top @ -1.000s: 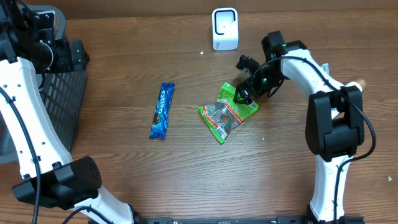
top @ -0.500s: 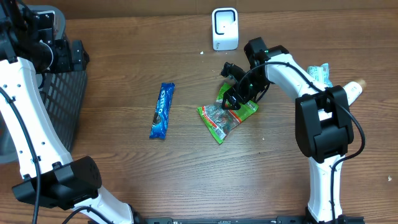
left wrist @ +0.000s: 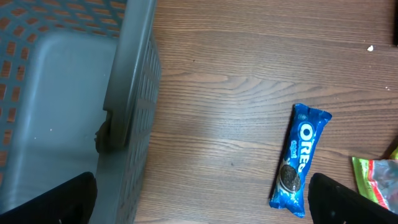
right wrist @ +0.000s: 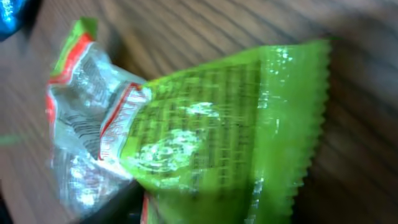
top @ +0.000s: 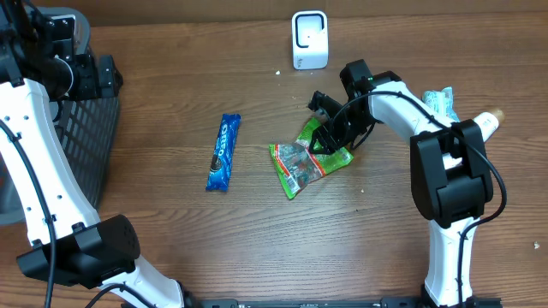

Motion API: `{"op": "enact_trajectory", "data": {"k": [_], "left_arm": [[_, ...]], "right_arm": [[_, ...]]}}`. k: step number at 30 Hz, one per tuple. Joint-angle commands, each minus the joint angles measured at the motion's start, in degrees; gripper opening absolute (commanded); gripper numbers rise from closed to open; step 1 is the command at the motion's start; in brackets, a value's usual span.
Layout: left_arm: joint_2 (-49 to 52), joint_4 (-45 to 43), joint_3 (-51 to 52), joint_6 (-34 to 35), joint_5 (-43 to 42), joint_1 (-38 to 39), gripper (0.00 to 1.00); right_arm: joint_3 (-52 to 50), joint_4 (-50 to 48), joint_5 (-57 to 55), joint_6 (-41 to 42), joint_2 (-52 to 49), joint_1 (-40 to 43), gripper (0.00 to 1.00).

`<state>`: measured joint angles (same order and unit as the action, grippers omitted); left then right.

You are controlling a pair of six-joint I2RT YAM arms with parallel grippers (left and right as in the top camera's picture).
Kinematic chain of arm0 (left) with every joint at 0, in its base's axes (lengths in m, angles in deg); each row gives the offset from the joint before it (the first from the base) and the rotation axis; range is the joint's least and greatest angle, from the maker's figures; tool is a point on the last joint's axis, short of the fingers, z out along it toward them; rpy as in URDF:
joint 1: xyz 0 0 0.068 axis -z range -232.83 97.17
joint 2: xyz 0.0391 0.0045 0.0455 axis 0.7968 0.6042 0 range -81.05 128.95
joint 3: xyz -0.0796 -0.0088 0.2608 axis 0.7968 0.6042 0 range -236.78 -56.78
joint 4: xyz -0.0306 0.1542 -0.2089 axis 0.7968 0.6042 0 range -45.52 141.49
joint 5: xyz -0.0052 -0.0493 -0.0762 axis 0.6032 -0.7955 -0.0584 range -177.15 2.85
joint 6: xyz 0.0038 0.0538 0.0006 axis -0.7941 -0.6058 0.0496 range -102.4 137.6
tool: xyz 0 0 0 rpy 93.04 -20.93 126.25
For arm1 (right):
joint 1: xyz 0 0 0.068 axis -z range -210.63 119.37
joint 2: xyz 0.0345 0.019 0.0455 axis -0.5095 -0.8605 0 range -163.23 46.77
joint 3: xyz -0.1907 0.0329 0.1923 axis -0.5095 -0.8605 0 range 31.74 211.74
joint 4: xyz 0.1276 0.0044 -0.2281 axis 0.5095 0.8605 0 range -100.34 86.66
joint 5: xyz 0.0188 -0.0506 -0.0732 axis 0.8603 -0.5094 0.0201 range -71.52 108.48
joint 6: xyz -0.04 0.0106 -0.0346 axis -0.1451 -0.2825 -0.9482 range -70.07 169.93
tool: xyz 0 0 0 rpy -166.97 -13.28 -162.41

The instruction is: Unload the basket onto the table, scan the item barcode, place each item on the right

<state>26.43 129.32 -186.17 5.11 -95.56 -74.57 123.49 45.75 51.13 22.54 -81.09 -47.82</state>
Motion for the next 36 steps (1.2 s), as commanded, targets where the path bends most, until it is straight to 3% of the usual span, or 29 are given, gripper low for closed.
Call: {"op": "enact_trajectory", "data": {"k": [1,6,8,9,14,23,36], "left_arm": [[-1.07,-0.02,-0.11,-1.22,-0.61,0.48,0.99],[-1.07,-0.02,-0.11,-1.22,-0.61,0.48,1.00],[-1.07,-0.02,-0.11,-1.22,-0.59,0.48,1.00],[-1.07,-0.02,-0.11,-1.22,-0.61,0.48,1.00],[-1.07,-0.02,-0.11,-1.22,-0.61,0.48,1.00],[-1.07,-0.02,-0.11,-1.22,-0.61,0.48,1.00],[-1.07,0.00,-0.11,-1.22,-0.61,0.48,1.00]], "right_arm": [[-5.20,-0.13,-5.99,6.84,-4.09,-0.46,0.35],[-5.20,1.88,-6.03,12.57,-4.07,-0.44,0.25],[-4.98,2.91,-6.01,15.69,-4.07,-0.44,0.08],[-4.83,3.45,-5.86,17.44,-4.07,-0.42,0.04],[-2.73,6.58,2.71,18.58,-3.23,0.46,0.04],[-2.60,1.01,23.04,18.01,4.76,2.43,0.04],[-2.60,2.34,44.48,18.43,14.40,8.37,0.04]]}}
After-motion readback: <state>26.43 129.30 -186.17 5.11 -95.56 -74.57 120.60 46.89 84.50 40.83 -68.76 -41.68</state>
